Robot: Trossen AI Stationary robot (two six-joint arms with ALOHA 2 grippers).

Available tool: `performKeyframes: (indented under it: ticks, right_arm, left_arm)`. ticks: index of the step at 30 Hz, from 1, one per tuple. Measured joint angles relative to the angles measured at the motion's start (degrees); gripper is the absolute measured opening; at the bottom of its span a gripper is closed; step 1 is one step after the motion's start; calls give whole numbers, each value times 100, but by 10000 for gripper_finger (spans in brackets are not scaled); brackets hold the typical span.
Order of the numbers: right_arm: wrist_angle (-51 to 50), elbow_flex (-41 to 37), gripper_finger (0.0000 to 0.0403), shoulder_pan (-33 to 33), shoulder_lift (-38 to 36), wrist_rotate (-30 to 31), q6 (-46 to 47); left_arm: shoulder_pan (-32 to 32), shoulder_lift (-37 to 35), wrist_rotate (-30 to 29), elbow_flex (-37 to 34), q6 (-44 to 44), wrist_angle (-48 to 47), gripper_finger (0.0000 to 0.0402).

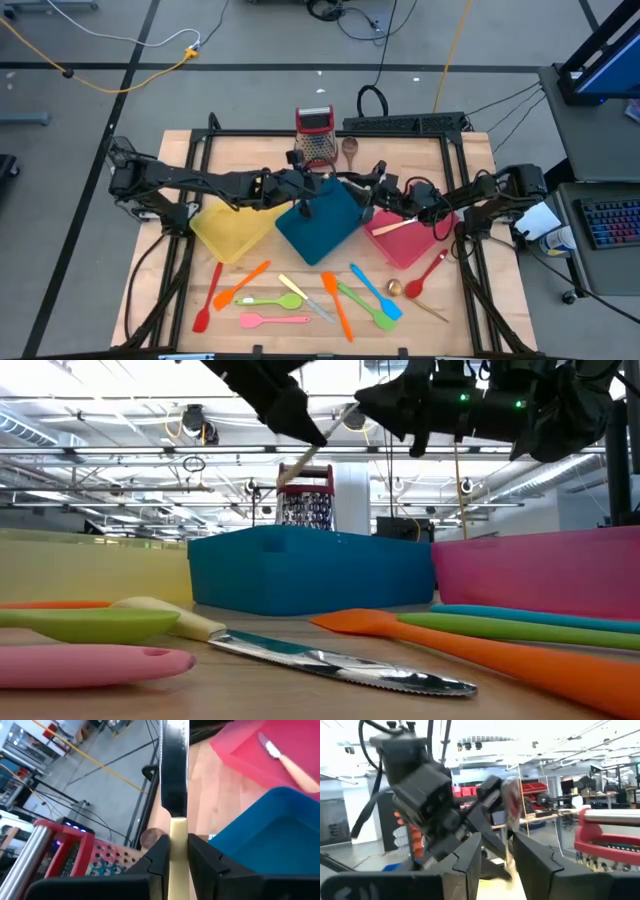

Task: Pick & Place Kitchen Items
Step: Put the yellow table knife into the red bin

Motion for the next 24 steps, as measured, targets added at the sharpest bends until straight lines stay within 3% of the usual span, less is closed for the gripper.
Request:
performKeyframes:
  ticks: [10,13,17,24]
  right_arm:
    - [-309,22,102,-23,0,873,-164]
    - [-316,23,79,-46,0,862,-219]
    - [-372,26,17,-46,-3,838,-379]
    - [-534,27,3,-29,-4,810,-541]
  left_arm:
    - [-119,483,-551,-4,227,481,45]
    - [-138,483,-578,-4,198,532,55]
    - [-138,483,-613,-4,213,639,60]
    - [-131,483,-560,-4,-113,437,61]
